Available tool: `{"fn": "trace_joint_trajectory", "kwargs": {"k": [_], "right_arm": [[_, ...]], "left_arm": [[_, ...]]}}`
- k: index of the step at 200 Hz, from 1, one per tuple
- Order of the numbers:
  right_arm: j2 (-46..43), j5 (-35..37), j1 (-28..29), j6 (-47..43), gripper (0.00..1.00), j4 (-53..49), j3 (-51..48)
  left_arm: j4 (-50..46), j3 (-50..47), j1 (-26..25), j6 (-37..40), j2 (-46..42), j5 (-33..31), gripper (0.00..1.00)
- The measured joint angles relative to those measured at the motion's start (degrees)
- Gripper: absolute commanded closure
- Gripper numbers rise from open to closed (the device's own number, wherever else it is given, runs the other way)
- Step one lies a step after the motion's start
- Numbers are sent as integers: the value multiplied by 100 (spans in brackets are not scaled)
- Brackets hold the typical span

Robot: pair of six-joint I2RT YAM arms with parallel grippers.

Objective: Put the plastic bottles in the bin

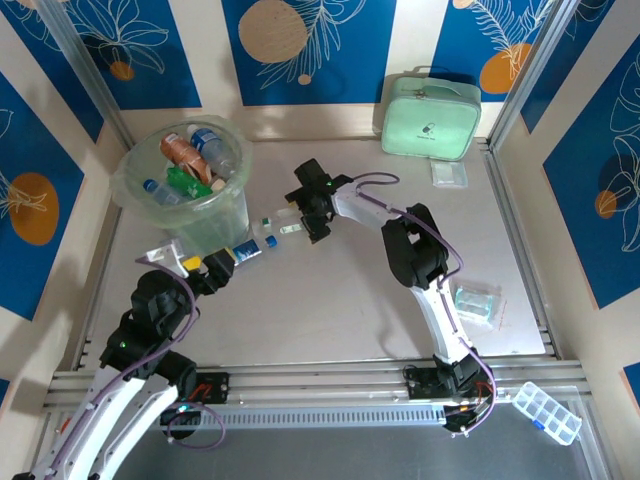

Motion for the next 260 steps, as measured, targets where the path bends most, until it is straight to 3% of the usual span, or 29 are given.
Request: {"fn": "trace_joint_trajectory", "kwargs": {"k": [118,212,260], "right_arm": [[20,-256,-85,809,47,216,-162],[-557,-328,-229,581,54,1165,-1158],[-1657,-59,-470,-234,58,1014,-1779]], "left_arm": [[-28,-20,0,-39,118,-243,6],[-28,-20,0,-37,157,-343,5],[-20,-26,0,7,173,-341,2]]}}
